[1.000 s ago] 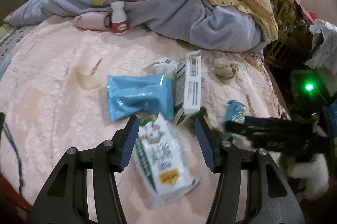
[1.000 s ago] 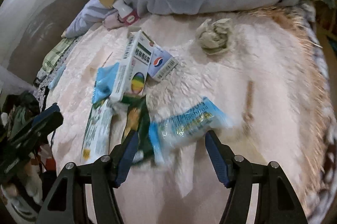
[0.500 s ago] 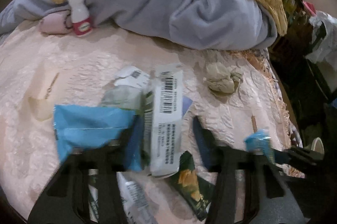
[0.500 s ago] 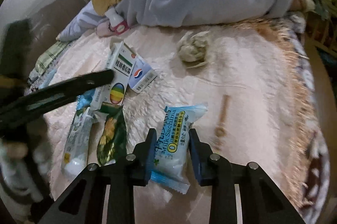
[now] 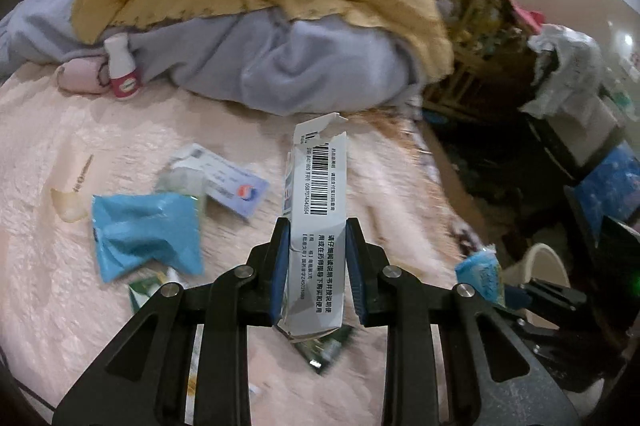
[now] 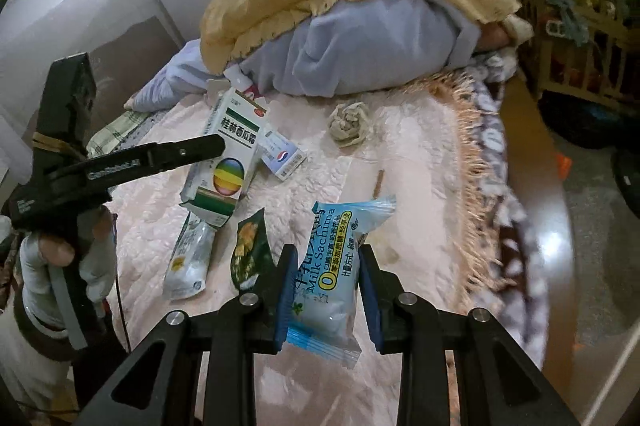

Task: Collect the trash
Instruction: 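Carry the box and wrapper to the white bucket and open both tools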

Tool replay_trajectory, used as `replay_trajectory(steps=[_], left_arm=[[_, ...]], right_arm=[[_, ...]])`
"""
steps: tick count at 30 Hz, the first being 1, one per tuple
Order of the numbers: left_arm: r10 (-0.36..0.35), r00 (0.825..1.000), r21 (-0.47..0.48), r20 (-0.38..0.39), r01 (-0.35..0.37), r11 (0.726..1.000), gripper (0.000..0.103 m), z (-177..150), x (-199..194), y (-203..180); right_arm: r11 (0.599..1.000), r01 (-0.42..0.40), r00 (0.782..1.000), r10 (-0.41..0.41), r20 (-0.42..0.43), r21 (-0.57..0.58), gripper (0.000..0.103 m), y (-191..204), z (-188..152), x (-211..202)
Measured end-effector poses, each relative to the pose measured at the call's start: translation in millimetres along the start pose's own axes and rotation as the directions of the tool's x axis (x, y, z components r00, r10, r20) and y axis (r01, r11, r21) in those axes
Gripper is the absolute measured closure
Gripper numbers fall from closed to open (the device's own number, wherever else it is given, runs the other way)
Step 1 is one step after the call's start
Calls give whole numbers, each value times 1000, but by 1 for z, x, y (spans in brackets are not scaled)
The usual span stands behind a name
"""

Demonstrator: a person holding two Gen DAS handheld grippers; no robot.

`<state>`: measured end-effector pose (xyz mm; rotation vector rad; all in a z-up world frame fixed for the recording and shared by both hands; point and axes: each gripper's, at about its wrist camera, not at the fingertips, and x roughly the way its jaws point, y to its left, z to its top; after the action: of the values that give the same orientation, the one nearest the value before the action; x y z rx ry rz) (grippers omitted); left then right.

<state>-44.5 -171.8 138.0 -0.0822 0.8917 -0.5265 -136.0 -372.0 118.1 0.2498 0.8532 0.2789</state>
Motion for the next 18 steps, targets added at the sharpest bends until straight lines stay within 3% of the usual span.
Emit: replay_trajectory(steps=[8, 18], left_arm=[[-76, 997, 77, 4, 76, 994, 79, -23, -19, -72], [-171, 985, 189, -33, 174, 967, 79, -43, -19, -159]], right_arm=[[997, 73, 996, -74, 58, 24, 74, -18, -23, -62], [978, 176, 977, -187, 103, 114, 74, -62, -57, -127]])
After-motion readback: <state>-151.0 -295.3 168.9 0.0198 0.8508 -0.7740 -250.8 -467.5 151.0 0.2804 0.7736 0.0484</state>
